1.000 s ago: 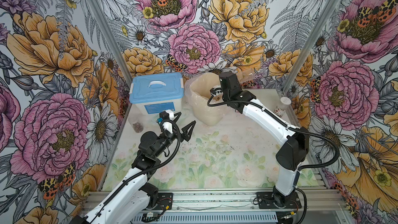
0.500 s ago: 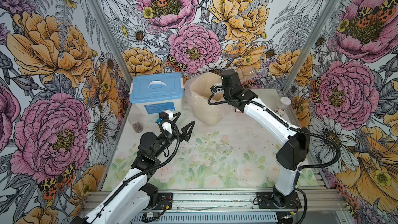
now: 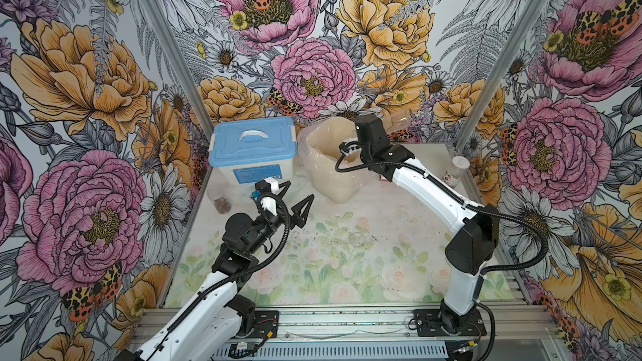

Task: Empty the moldy dried flower tea in the jars
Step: Pour the moldy dried flower tea into the trash bin.

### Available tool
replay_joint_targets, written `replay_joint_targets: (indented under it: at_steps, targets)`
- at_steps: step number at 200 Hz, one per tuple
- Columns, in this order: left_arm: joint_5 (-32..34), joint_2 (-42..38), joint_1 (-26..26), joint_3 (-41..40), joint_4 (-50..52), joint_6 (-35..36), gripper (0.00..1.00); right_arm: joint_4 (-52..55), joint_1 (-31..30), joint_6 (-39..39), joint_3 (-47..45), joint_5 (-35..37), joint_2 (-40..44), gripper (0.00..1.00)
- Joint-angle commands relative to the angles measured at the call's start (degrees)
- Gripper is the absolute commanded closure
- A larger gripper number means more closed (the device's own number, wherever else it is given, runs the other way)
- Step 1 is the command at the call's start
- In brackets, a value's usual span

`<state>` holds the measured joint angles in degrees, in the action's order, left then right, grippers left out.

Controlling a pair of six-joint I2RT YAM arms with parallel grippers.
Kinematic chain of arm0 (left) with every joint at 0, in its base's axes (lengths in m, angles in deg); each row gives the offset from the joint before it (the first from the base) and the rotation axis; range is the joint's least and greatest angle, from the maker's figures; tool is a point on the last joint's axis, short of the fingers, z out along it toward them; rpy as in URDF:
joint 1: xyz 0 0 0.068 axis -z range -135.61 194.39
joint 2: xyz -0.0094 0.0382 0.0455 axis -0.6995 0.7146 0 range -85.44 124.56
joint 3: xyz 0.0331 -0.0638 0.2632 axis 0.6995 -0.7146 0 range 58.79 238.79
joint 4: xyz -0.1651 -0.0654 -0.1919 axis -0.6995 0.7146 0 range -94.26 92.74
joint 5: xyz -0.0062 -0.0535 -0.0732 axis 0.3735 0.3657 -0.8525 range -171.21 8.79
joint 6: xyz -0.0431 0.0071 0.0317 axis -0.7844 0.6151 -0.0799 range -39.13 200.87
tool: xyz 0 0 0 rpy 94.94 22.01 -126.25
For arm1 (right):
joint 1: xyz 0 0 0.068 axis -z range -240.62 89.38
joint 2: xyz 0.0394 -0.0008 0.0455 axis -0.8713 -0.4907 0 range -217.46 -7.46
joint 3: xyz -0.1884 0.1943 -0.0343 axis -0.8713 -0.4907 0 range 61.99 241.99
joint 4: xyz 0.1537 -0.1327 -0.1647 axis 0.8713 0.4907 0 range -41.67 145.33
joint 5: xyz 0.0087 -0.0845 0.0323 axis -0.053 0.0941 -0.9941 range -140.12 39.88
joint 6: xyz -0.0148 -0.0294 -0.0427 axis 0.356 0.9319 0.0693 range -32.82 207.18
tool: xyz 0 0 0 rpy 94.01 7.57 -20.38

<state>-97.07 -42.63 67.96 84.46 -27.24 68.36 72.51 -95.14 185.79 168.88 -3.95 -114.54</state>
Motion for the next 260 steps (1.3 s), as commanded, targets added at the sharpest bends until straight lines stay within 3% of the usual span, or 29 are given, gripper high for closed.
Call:
replay_joint_targets:
  at_steps: [1,81,188,260]
  targets:
    - [0.9,-0.7,-0.7,-0.8,-1.4,-0.7,0.01,0.3,0.3,-0.9,-1.5,-0.9,-0.6,1.00]
    - [0.9,-1.0,-0.9,-1.0,-1.5,-1.0,0.01,0.5,0.5,-1.3,-4.8,-2.3,-0.7,1.00]
    - [1.0,-1.1,-1.1,-1.1,-1.5,-1.2,0.01,0.6,0.8,-1.0,5.1,-0.6,1.1,1.00]
    - [1.1,-2.0,-1.2,-1.0,-1.2,-1.2,0.01,1.1,0.9,-0.8,-2.9,-2.6,-1.1,1.00]
